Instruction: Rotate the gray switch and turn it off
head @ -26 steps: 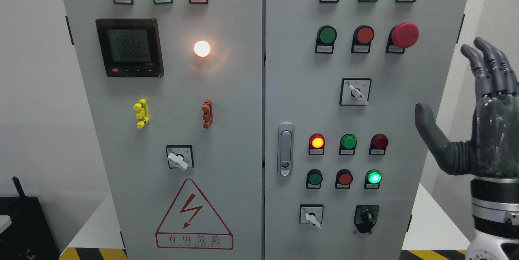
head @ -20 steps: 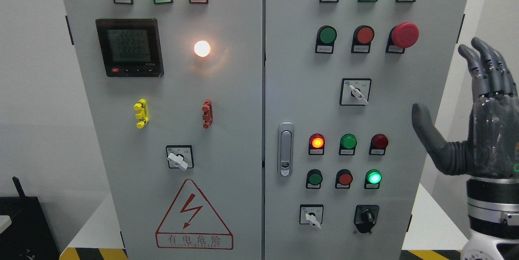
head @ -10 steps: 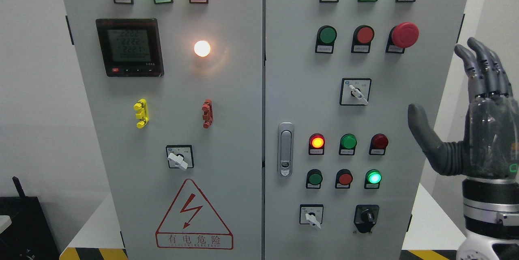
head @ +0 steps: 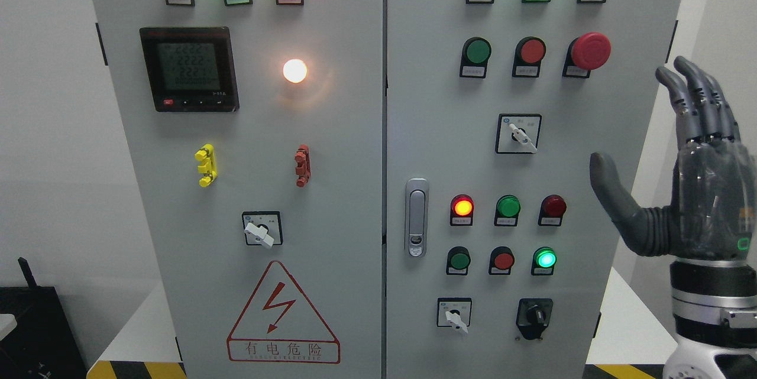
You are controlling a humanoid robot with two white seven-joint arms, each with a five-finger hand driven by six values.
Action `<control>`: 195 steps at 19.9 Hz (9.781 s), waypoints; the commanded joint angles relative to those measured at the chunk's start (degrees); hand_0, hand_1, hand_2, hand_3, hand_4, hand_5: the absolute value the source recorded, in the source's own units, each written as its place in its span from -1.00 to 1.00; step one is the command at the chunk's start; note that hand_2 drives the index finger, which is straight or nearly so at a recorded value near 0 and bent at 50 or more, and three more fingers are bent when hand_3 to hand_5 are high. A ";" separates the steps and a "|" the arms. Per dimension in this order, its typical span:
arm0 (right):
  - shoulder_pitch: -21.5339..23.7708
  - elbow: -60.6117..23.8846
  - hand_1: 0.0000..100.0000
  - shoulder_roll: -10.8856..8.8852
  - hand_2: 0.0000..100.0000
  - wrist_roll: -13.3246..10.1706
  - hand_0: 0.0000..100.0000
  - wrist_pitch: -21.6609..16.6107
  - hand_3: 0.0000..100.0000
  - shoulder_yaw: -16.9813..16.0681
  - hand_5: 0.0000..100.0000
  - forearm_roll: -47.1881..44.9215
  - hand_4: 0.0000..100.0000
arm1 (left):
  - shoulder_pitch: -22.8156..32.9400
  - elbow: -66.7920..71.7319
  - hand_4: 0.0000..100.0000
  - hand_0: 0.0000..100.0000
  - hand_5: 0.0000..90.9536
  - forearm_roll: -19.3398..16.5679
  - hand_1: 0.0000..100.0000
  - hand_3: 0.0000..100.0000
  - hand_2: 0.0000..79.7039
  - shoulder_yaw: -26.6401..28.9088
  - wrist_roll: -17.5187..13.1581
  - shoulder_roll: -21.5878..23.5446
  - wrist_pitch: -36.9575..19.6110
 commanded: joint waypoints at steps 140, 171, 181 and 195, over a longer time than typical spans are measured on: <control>-7.15 10.99 -0.08 8.37 0.27 -3.99 -0.59 25.77 0.86 12.89 1.00 -1.67 0.86 | -0.53 -1.49 -1.00 -0.76 -1.00 1.14 -0.22 -1.00 -1.00 0.44 -0.04 0.00 -0.03; -7.86 11.87 -0.04 8.37 0.34 -3.99 -0.57 25.85 0.91 13.24 1.00 -1.67 0.88 | -0.53 -1.49 -1.00 -0.76 -1.00 1.14 -0.22 -1.00 -1.00 0.44 -0.04 0.00 -0.03; -7.94 12.04 -0.06 8.37 0.34 -3.99 -0.34 25.85 0.93 13.59 1.00 -1.67 0.88 | -0.53 -1.49 -1.00 -0.76 -1.00 1.06 -0.22 -1.00 -1.00 0.44 -0.04 0.00 -0.03; -8.21 12.22 -0.09 8.37 0.40 -3.99 -0.22 25.85 0.97 13.68 1.00 -1.67 0.90 | -0.53 -1.49 -1.00 -0.76 -1.00 1.14 -0.22 -1.00 -1.00 0.44 -0.04 0.00 0.05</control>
